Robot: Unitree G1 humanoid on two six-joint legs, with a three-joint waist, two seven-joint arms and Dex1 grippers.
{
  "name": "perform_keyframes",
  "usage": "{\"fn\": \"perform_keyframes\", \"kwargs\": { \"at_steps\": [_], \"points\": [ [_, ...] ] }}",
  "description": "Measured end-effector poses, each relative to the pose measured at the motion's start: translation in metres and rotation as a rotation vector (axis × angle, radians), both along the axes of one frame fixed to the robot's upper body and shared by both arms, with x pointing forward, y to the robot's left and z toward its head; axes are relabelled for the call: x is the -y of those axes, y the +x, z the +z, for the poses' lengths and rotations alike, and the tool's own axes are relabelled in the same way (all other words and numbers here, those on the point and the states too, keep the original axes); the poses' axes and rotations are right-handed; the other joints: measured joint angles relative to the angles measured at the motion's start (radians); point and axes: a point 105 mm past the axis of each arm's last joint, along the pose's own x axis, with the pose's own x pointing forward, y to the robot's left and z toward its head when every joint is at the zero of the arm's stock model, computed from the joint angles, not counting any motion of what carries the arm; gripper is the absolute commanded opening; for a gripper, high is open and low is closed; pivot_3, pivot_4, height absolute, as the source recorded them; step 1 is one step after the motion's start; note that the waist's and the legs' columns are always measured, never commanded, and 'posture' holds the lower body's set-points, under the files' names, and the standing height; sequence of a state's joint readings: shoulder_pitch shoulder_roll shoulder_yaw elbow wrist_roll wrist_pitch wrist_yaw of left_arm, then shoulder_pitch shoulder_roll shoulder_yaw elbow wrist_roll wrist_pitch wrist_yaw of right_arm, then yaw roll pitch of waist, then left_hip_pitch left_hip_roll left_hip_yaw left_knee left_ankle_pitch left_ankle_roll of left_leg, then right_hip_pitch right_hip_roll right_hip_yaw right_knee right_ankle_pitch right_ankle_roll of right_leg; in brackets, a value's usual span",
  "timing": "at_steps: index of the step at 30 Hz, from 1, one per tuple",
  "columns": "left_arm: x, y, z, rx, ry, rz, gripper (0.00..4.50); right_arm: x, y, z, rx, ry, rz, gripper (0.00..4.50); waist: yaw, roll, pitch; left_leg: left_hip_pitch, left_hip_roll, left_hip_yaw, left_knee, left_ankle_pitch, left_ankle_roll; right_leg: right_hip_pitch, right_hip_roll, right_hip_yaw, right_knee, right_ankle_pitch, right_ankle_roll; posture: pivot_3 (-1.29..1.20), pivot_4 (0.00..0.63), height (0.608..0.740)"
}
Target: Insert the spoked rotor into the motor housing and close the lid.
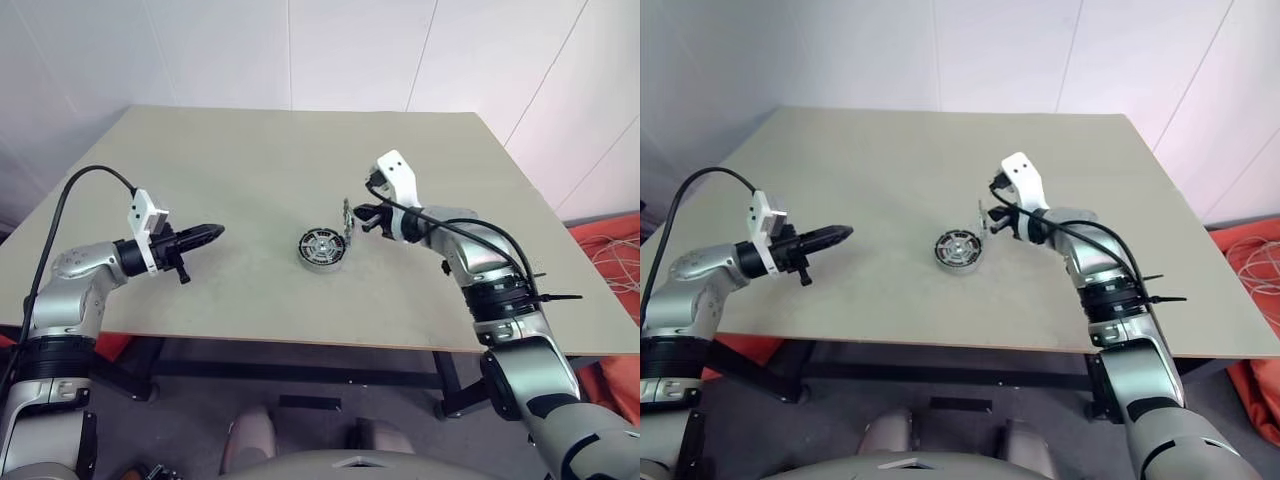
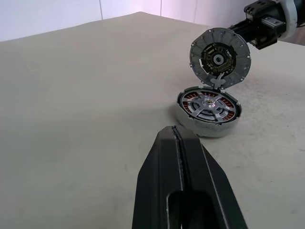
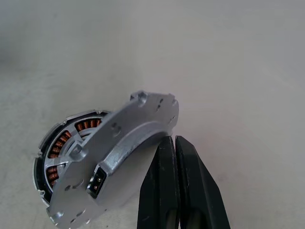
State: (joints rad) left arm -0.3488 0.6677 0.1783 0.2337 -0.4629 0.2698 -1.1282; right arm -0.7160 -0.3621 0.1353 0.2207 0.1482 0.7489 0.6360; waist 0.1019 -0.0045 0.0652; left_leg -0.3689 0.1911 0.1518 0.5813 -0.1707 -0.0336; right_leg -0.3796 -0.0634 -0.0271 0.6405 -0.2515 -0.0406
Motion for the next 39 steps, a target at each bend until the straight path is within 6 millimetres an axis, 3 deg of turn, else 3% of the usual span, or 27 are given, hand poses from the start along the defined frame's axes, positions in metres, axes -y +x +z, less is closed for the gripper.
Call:
{"fn": "perform_keyframes", "kwargs": {
  "at_steps": [19,29,39],
  "points": [
    [-0.006,0.003,0.001,0.024,-0.009,0.055,0.00,-0.055,-0.026,-0.012,-0.036,0.062,0.161,0.02,-0.003,0.000,0.000,0.001,0.001,0.000,0.000,0.000,0.000,0.000,0.000,0.000,0.000,0.000,0.000,0.00,0.000,0.740],
    [-0.006,0.003,0.002,0.025,-0.012,0.056,0.00,-0.063,-0.029,-0.017,-0.037,0.052,0.192,0.02,-0.003,0.000,0.000,0.001,0.001,0.000,0.000,0.000,0.000,0.000,0.000,0.000,0.000,0.000,0.000,0.00,0.000,0.740],
    [-0.006,0.004,0.002,0.025,-0.015,0.062,0.00,-0.064,-0.035,-0.033,-0.069,0.042,0.193,0.02,-0.003,0.000,0.000,0.001,0.001,0.000,0.000,0.000,0.000,0.000,0.000,0.000,0.000,0.000,0.000,0.00,0.000,0.740]
  ]
}}
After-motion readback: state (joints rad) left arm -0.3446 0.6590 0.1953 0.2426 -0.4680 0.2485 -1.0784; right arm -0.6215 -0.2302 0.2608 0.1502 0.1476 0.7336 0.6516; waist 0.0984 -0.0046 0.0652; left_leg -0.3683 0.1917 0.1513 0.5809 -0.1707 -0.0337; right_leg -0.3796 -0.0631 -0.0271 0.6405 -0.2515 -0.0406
